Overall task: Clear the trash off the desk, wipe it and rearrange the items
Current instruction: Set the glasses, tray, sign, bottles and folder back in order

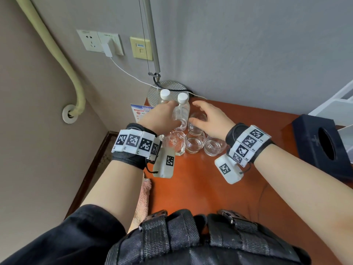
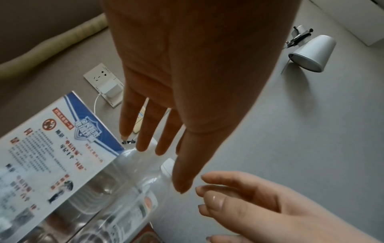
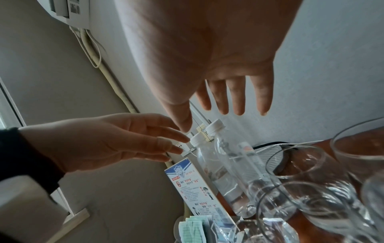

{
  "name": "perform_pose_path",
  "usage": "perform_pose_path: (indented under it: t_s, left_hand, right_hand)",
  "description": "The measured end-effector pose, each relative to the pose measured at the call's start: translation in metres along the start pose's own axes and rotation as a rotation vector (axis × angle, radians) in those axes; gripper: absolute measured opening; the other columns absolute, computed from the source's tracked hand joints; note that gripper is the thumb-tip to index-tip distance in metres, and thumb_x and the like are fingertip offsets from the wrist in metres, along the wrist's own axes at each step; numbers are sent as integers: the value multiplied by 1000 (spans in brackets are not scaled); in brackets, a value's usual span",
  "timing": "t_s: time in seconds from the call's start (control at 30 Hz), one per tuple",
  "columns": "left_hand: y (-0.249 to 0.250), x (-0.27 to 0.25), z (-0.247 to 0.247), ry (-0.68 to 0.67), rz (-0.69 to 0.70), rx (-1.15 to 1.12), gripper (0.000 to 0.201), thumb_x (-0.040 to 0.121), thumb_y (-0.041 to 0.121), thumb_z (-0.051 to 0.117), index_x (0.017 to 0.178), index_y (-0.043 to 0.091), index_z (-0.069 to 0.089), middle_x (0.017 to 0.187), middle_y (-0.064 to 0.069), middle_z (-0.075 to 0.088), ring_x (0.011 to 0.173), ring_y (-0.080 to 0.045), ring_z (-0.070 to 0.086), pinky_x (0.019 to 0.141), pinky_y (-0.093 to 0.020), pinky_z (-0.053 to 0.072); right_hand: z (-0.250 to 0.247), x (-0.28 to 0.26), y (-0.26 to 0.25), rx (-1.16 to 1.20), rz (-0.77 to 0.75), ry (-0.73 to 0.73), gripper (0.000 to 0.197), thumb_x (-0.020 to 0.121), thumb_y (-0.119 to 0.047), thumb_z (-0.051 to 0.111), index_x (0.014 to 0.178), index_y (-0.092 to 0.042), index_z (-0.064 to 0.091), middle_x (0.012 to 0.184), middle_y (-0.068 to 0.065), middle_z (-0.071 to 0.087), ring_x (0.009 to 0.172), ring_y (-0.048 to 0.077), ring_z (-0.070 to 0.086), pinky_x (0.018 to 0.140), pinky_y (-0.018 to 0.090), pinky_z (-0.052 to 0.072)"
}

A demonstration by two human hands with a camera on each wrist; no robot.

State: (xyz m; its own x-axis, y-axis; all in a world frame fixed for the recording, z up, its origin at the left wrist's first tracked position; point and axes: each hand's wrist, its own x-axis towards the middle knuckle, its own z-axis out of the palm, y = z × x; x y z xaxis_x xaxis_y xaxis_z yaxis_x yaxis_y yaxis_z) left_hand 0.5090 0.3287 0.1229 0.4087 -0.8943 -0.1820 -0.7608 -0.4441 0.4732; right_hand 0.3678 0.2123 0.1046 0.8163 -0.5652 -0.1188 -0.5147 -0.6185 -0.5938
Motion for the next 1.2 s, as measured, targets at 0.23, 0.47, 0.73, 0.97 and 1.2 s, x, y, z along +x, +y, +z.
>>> perform_pose_path:
  t_s: [0.23,0.47,0.73,0.97,1.2]
  left_hand:
    - [14,-25,26,-62,29,9,42,89,30,58,127,12,52,123,-10,59,112,-25,56,94,-37,47]
    - [40,-36,53,-138,67,66,27,86,28,59,107,11,61,109,-8,64,100,-24,60,87,-38,50]
    - [103,-39,82,-206,99,51,25,89,28,55,104,9,62,99,-6,67,93,-21,62,82,-34,51]
    - [159,-33,114,-258,73,91,25,87,30,59,105,13,61,108,-5,63,99,-21,60,88,-39,51]
    - [219,-27,146,-283,113,81,24,86,32,60,104,15,60,108,-3,62,96,-19,60,87,-39,52]
  right_hand:
    - [3,-43,6,10,73,-96,42,91,-34,58,130,-19,52,123,1,60,106,18,60,95,33,48]
    - [-8,-78,27,-71,103,-203,37,93,-37,56,124,-18,57,101,-3,62,89,12,59,79,24,46]
    - [-39,-114,74,-199,120,-403,34,93,-38,55,121,-19,58,117,-2,60,92,12,57,77,23,43]
    - [-78,-153,122,-236,154,-428,35,94,-39,54,121,-18,59,106,-5,55,96,15,58,79,24,42]
    - [-106,-190,172,-189,206,-395,29,93,-38,56,114,-19,61,99,-5,54,86,14,57,72,23,41]
